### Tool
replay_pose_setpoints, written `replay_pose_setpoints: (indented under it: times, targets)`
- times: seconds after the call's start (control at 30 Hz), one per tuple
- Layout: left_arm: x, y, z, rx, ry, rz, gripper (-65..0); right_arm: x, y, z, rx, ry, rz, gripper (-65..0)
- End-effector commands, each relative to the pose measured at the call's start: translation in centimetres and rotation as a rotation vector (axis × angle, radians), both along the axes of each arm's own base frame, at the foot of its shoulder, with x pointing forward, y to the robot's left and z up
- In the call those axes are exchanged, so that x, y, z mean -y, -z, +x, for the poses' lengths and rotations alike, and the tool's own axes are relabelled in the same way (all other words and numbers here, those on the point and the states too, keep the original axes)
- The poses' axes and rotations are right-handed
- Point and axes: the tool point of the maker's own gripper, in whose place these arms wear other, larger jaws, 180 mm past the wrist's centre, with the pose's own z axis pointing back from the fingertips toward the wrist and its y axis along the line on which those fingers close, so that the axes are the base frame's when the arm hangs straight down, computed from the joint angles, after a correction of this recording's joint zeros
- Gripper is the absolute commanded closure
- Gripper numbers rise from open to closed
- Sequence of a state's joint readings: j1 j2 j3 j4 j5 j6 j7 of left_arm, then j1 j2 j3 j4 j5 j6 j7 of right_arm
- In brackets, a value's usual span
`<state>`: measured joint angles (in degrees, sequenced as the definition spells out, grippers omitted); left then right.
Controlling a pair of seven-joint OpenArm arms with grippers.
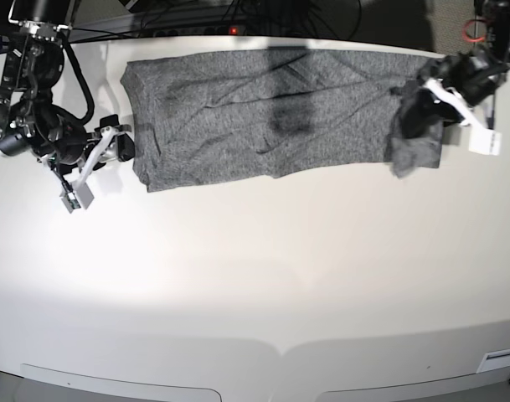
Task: Fold the T-shirt properly
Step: 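Grasp the shirt end with the left gripper and fold it toward the middle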
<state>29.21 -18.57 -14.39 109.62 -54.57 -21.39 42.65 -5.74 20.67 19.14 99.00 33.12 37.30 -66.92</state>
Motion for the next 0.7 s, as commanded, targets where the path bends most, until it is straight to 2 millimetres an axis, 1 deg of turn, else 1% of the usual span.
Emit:
replay_pose_setpoints:
  times: [0.0,0.07,0.23,0.43,0.53,0.57,0.63,0.67]
  targets:
    - [1.0,-0.8,0.3,0.04,0.016,-0.014,0.0,0.4,-1.2,0.9,0.044,-0.003,-0.007,-36.2]
    - [2.8,-0.4,0.2,0.061,0.033,-0.014,0.0,0.4,-1.2,0.9,0.046,-0.002,-0.007,-36.2]
    - [6.5,-0.4,0.2,0.088,0.063,-0.052,0.0,0.4,-1.2,0.9,0.046,-0.002,-0.007,-36.2]
    - [9.9,-0.3,0.5,0.09,0.112,-0.059,0.0,0.4,-1.2,0.9,0.045,-0.002,-0.007,-36.2]
    - [11.3,-0.5,0.6,0.105,0.153,-0.056,0.0,0.4,-1.2,0.9,0.045,-0.002,-0.007,-36.2]
    - [11.8,-0.6,0.6,0.108,0.165,-0.063,-2.0,0.4,-1.2,0.9,0.045,-0.002,-0.007,-36.2]
    - [12.8,-1.0,0.5,0.115,0.187,-0.088,-19.6,0.4,-1.2,0.9,0.045,-0.002,-0.007,-36.2]
    - [13.3,-1.2,0.4,0.116,0.199,-0.105,-26.7,0.4,-1.2,0.9,0.045,-0.002,-0.007,-36.2]
